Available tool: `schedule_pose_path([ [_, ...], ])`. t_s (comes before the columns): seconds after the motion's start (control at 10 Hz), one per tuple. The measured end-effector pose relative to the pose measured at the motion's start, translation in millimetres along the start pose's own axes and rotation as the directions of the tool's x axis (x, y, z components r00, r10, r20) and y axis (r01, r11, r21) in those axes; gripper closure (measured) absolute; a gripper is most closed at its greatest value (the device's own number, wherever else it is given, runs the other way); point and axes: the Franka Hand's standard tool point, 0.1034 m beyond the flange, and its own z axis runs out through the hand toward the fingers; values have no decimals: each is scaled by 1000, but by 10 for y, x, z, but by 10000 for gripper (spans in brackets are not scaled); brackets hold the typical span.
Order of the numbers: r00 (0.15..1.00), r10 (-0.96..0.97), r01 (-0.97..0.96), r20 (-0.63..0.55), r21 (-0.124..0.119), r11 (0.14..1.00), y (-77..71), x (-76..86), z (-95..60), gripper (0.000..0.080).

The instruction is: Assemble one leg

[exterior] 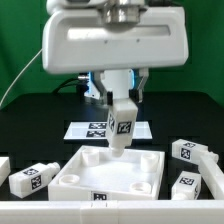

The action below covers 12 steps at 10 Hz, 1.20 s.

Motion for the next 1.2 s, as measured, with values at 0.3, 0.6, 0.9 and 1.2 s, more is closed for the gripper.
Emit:
schedule_pose_path([
  [0.3, 1000, 10, -10, 7, 12, 1000, -77, 30, 42, 518],
  [0.6, 1000, 12, -12, -18, -3, 1000, -33, 40, 55, 518],
  [0.9, 990, 23, -30, -136, -48, 998, 7, 121, 94, 518],
  [1.2, 980, 18, -33, -200, -73, 997, -50, 186, 183, 518],
])
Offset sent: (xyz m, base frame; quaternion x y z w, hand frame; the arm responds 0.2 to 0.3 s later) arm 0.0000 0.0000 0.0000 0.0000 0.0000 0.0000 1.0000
